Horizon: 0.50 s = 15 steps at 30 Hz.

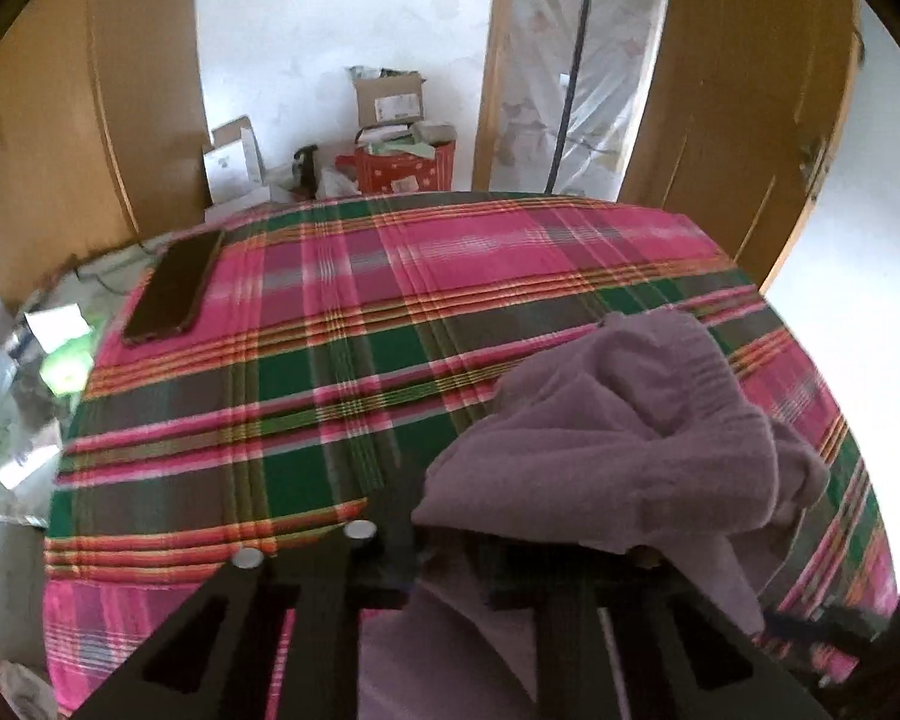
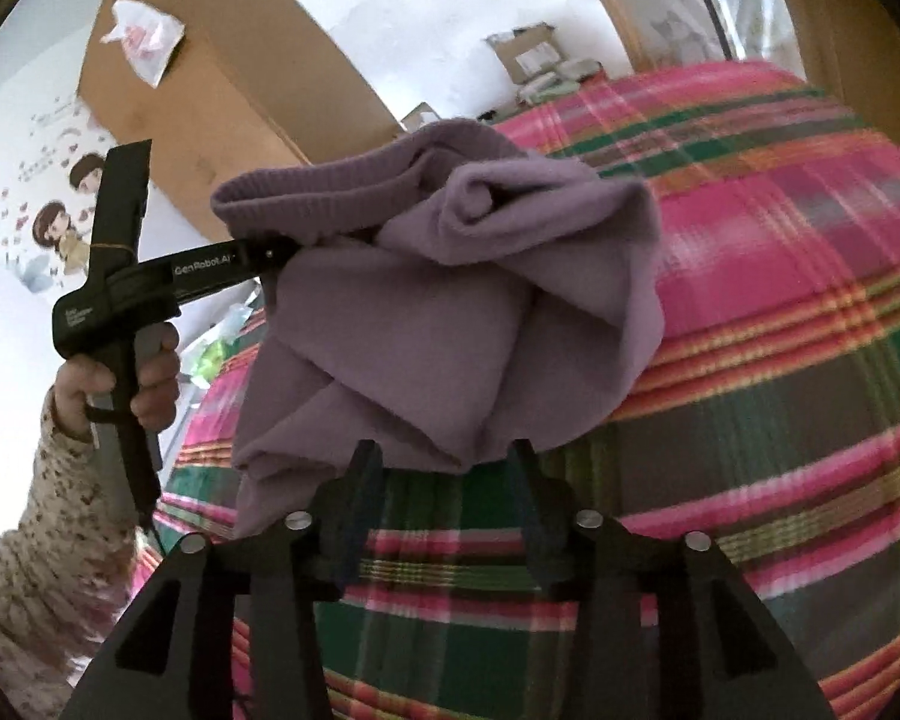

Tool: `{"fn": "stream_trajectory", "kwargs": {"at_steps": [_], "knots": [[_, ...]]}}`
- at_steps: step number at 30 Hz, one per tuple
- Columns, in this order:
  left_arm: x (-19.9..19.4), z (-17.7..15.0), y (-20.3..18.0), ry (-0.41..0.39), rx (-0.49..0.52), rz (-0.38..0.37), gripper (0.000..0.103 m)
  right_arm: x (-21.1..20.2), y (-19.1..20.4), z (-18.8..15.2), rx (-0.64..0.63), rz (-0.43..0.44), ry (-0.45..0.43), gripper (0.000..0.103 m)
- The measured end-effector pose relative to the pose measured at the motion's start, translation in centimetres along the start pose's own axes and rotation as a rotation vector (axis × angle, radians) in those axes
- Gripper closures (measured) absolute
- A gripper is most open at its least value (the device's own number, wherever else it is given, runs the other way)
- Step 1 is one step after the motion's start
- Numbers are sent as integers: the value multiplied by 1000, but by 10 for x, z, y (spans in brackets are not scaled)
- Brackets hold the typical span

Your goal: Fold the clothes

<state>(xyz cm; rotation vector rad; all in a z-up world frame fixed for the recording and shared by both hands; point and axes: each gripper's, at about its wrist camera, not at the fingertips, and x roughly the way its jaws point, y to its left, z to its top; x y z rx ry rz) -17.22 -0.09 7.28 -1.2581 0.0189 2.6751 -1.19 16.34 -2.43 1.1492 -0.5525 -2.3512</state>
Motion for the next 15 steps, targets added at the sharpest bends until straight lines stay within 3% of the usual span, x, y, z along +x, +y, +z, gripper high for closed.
{"fn": "stream_trajectory", "kwargs": {"at_steps": [4, 9, 12, 15], "knots": [[0, 3, 6, -2, -32, -27, 95, 6, 10, -14, 52, 91, 49, 50], [-3, 6, 14, -10, -66, -53, 96, 29, 34, -22, 17, 170, 119, 44], [-4, 7, 17, -12, -76, -57, 96, 45, 50, -22, -7, 200, 148, 36], [-2, 8, 20, -9, -85, -61, 96, 56, 64, -21, -45, 177, 139, 33]]}}
